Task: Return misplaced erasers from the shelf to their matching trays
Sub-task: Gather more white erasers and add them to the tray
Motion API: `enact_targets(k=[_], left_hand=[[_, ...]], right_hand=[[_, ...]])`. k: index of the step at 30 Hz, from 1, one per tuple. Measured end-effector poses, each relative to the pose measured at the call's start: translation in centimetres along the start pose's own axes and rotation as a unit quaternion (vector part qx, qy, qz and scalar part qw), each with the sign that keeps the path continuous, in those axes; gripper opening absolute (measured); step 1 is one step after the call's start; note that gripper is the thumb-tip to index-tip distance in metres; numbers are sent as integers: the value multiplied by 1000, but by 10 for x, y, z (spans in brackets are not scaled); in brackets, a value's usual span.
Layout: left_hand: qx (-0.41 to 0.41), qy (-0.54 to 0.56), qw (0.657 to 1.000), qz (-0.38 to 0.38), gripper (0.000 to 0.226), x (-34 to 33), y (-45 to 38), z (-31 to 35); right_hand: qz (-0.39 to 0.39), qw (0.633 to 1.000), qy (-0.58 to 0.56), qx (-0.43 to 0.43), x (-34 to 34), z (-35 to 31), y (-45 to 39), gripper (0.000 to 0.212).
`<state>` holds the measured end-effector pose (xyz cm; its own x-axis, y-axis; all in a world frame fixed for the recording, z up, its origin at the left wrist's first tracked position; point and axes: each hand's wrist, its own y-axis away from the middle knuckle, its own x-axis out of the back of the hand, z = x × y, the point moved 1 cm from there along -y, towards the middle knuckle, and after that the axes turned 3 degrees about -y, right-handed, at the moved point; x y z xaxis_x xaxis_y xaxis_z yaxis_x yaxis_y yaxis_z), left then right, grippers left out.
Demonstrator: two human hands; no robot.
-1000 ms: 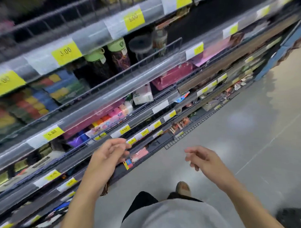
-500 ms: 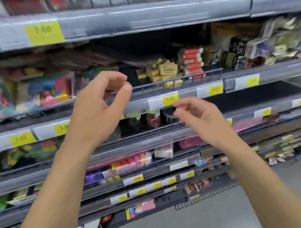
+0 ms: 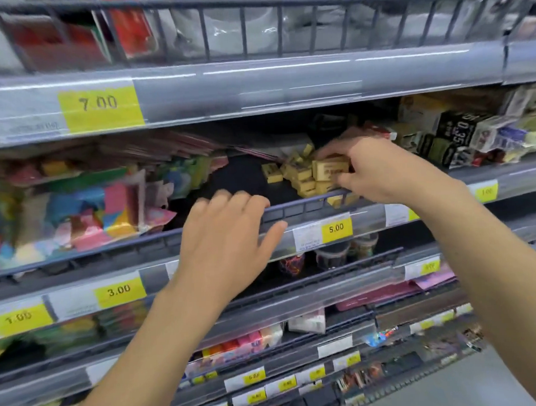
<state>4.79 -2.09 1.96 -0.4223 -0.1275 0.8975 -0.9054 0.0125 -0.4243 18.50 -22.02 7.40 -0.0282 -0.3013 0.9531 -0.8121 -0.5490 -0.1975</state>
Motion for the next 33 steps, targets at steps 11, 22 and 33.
enact_targets(k=[11,22,33], left_hand=[[37,143,989,10,55,8,-6,2],[59,574,813,74,49,15,-30,32],[152,637,743,137,20,14,-35,14]], right_hand=[[30,997,-72,25,9,8,-2,36],[114,854,-475,181,-14,-48,39,34],[143,940,-268,154,-9,-26,21,44]])
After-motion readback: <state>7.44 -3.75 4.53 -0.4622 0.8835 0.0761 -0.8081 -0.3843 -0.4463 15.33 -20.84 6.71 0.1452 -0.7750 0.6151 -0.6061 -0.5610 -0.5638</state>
